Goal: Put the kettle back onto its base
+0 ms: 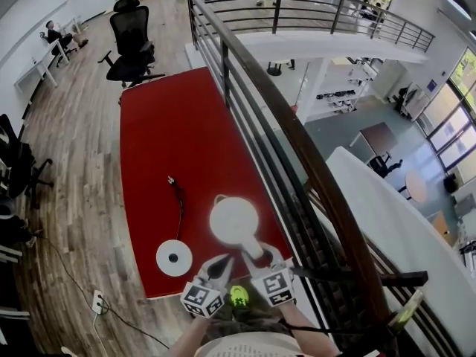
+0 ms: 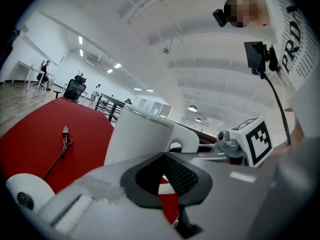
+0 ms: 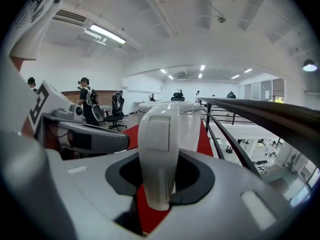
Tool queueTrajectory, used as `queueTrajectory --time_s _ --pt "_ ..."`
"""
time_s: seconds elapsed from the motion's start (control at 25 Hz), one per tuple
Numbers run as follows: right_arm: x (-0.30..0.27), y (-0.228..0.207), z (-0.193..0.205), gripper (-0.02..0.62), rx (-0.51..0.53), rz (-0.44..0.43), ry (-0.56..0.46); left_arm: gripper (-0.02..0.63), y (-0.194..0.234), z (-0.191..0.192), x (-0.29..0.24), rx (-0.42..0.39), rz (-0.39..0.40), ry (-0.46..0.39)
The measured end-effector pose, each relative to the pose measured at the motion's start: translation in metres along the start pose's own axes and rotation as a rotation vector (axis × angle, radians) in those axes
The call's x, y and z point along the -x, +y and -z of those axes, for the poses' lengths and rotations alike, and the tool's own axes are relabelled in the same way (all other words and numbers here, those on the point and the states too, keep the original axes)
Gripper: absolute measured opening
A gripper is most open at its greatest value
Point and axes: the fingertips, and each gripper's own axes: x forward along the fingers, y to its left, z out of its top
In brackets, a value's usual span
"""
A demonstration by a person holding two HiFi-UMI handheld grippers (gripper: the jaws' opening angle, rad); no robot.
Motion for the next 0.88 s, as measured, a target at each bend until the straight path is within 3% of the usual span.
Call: queueTrajectory --time_s 0.88 --pt "-0.003 -0.007 -0.013 0.121 -0.047 0.014 -0.079 -0.005 0.002 0.002 0.021 0.019 -0.014 -0.022"
